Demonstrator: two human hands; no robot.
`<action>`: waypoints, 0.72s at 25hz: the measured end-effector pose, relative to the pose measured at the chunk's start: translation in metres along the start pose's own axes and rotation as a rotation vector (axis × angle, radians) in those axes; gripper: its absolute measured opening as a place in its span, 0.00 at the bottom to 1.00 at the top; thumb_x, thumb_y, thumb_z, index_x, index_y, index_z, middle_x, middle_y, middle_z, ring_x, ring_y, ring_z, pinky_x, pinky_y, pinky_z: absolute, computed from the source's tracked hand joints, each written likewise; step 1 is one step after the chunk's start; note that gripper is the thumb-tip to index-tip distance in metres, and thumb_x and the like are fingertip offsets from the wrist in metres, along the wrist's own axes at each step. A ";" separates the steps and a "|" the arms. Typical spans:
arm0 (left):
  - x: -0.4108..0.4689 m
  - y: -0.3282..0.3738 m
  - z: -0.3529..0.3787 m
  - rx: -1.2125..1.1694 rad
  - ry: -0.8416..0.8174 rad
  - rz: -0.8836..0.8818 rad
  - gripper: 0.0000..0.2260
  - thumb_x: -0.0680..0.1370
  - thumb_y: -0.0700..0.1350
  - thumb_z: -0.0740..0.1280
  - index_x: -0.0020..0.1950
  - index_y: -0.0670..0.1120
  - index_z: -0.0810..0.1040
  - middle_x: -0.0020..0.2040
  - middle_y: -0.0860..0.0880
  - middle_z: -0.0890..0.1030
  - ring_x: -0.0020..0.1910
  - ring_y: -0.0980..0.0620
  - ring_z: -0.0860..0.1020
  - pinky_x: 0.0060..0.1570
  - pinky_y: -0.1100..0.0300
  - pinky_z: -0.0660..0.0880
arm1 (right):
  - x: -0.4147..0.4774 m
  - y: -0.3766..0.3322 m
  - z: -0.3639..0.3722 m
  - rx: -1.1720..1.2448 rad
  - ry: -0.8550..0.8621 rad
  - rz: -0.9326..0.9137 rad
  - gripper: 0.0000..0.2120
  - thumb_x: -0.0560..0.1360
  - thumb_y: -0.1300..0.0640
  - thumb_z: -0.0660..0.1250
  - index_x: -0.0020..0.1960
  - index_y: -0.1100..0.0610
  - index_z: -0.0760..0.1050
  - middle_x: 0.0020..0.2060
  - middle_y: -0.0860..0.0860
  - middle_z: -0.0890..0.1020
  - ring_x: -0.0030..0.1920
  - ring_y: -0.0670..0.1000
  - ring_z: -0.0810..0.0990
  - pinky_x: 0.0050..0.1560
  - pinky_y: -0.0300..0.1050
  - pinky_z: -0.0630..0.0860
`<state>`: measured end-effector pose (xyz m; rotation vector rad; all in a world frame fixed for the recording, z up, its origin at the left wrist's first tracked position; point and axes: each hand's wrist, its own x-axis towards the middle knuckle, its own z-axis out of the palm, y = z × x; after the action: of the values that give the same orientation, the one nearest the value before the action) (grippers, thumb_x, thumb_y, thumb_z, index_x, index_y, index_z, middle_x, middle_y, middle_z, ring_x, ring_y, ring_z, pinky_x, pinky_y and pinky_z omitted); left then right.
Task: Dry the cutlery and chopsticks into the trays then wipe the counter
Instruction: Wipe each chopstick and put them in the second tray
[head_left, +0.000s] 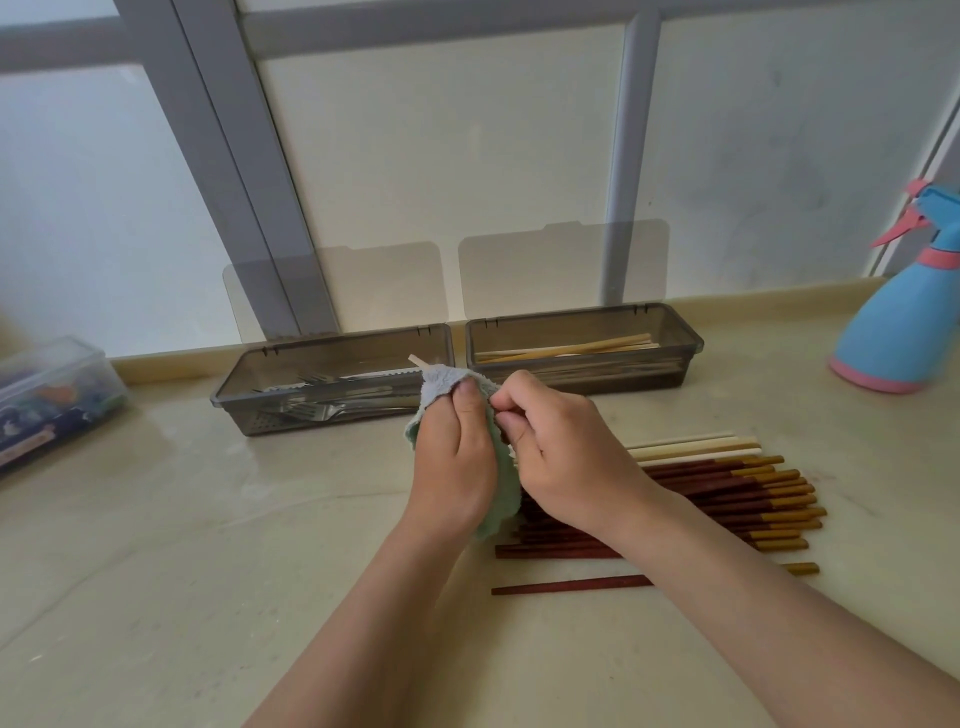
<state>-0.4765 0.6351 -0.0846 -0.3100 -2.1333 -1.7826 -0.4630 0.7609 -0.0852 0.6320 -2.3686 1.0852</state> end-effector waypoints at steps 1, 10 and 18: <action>-0.001 0.000 0.001 0.002 -0.007 0.007 0.19 0.86 0.43 0.52 0.35 0.46 0.68 0.29 0.54 0.70 0.27 0.60 0.68 0.29 0.67 0.65 | 0.001 -0.002 0.001 -0.004 0.011 -0.005 0.03 0.81 0.62 0.63 0.50 0.60 0.75 0.38 0.49 0.79 0.38 0.49 0.77 0.38 0.50 0.76; 0.015 0.011 -0.019 -0.155 0.327 -0.197 0.16 0.86 0.46 0.52 0.42 0.49 0.72 0.38 0.51 0.74 0.37 0.56 0.73 0.43 0.57 0.70 | 0.003 0.013 -0.030 -0.071 -0.265 0.188 0.10 0.84 0.55 0.60 0.51 0.52 0.80 0.33 0.52 0.81 0.32 0.54 0.76 0.35 0.54 0.74; 0.000 0.000 0.000 0.051 0.021 -0.006 0.20 0.86 0.43 0.53 0.34 0.46 0.67 0.30 0.52 0.68 0.27 0.60 0.66 0.30 0.67 0.64 | 0.004 0.004 -0.024 0.025 -0.230 0.215 0.08 0.82 0.53 0.63 0.45 0.51 0.78 0.31 0.51 0.80 0.31 0.49 0.76 0.36 0.52 0.74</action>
<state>-0.4762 0.6350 -0.0843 -0.2708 -2.1637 -1.7238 -0.4632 0.7817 -0.0711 0.5456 -2.6746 1.1887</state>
